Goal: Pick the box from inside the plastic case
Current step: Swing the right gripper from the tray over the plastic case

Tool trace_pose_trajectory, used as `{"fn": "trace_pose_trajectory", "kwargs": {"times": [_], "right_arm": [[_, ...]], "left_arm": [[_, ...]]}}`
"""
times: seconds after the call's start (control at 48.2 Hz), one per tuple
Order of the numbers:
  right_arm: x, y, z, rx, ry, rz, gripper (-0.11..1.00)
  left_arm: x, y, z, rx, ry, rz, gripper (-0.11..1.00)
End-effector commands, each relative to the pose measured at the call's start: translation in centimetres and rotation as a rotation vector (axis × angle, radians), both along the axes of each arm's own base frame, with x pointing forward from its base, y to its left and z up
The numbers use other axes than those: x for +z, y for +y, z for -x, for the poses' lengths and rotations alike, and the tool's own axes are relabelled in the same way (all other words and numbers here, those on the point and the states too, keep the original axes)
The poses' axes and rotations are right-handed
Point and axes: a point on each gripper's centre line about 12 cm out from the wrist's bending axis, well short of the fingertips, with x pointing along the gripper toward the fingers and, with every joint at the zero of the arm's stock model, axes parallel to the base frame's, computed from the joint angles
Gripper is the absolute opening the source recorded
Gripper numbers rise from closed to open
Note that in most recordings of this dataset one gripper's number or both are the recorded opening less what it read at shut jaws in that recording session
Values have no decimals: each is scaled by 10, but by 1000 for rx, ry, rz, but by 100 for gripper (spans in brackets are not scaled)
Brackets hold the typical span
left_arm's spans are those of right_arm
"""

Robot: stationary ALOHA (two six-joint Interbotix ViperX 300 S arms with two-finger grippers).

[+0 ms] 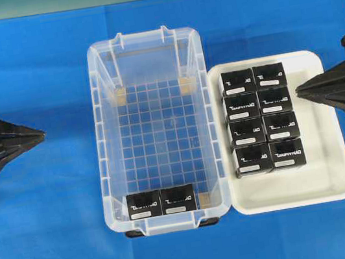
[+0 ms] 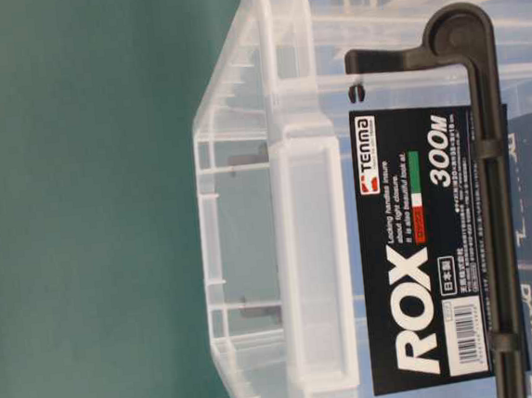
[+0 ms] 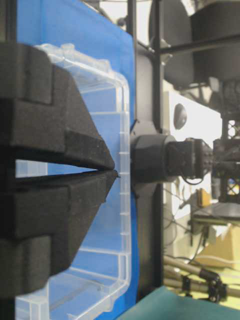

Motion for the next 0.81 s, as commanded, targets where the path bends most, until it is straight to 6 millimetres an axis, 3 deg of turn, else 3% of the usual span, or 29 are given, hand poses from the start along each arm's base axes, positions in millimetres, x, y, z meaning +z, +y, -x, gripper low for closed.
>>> {"fn": "trace_pose_trajectory", "kwargs": {"times": [0.0, 0.124, 0.249, 0.519, 0.788], "right_arm": [[4, 1, -4, 8, -6, -21, 14], [8, -1, -13, -4, 64, -131, 4], [11, 1, -24, 0, 182, -178, 0], [16, 6, -59, -4, 540, -254, 0], [24, 10, -111, -23, 802, -295, 0]], "left_arm": [[3, -1, -4, -5, 32, -4, 14], [3, -1, -5, -3, 109, -2, 3], [6, 0, -3, 0, 172, -8, -3], [13, 0, 7, 1, 264, -7, -4], [13, 0, 10, 3, 327, -2, -4]]}}
